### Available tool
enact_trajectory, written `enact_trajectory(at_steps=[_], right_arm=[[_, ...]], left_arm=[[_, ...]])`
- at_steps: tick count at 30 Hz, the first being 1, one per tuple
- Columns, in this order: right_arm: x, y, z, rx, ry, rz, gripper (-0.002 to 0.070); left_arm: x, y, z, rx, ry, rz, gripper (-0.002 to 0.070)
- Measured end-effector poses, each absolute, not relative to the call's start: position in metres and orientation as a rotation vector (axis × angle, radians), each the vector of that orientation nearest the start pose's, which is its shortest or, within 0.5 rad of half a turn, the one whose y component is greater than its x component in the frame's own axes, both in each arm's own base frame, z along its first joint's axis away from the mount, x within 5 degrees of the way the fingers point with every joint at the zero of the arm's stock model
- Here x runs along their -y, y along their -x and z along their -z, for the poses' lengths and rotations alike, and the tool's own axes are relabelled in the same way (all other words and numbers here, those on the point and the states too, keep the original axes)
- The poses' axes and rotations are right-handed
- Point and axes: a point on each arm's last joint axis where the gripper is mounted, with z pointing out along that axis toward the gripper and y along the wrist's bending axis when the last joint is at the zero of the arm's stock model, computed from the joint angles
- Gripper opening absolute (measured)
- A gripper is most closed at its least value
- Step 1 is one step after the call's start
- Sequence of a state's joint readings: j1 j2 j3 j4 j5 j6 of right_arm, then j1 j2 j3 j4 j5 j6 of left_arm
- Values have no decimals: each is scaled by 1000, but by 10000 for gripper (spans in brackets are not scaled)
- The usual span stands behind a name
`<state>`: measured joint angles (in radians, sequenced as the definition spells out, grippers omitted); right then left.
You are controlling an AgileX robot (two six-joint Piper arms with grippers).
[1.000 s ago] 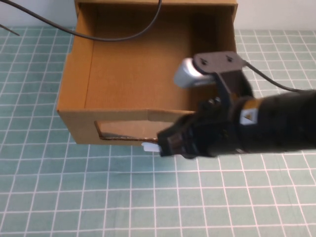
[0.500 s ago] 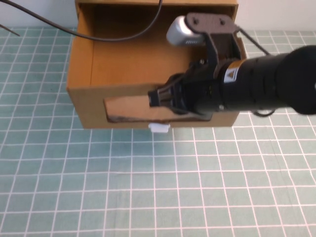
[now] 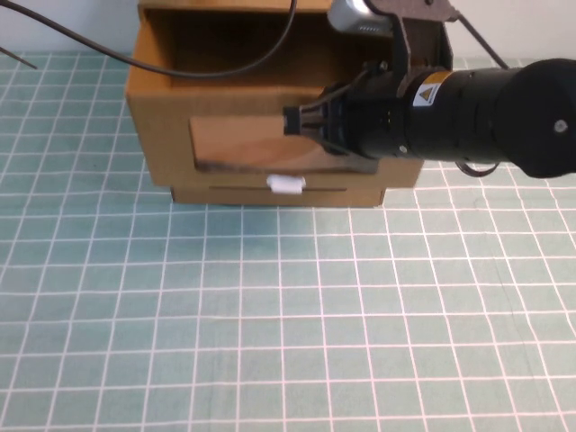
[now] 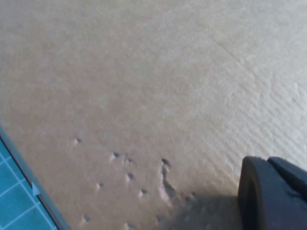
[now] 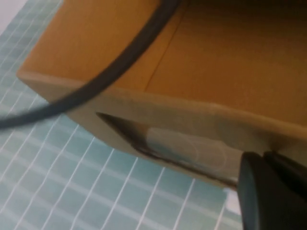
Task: Close the shoe box
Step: Close the shoe box with your right arm
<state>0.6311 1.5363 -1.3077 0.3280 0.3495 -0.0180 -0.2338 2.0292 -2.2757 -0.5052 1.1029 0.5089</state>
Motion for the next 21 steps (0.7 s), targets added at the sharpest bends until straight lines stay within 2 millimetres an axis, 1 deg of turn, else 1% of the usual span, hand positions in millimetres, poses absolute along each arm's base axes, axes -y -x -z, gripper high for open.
enact_trajectory(at_steps=[6, 10, 21], right_arm=[[-218, -301, -354, -1966, 349, -667, -11], [-219, -311, -354, -1950, 330, -662, -11], [-225, -362, -352, -1923, 253, -647, -11]], left_arm=[[143, -430, -408, -2110, -774, 493, -5], [143, -430, -408, -2110, -774, 493, -5], [143, -430, -408, -2111, -769, 498, -5]])
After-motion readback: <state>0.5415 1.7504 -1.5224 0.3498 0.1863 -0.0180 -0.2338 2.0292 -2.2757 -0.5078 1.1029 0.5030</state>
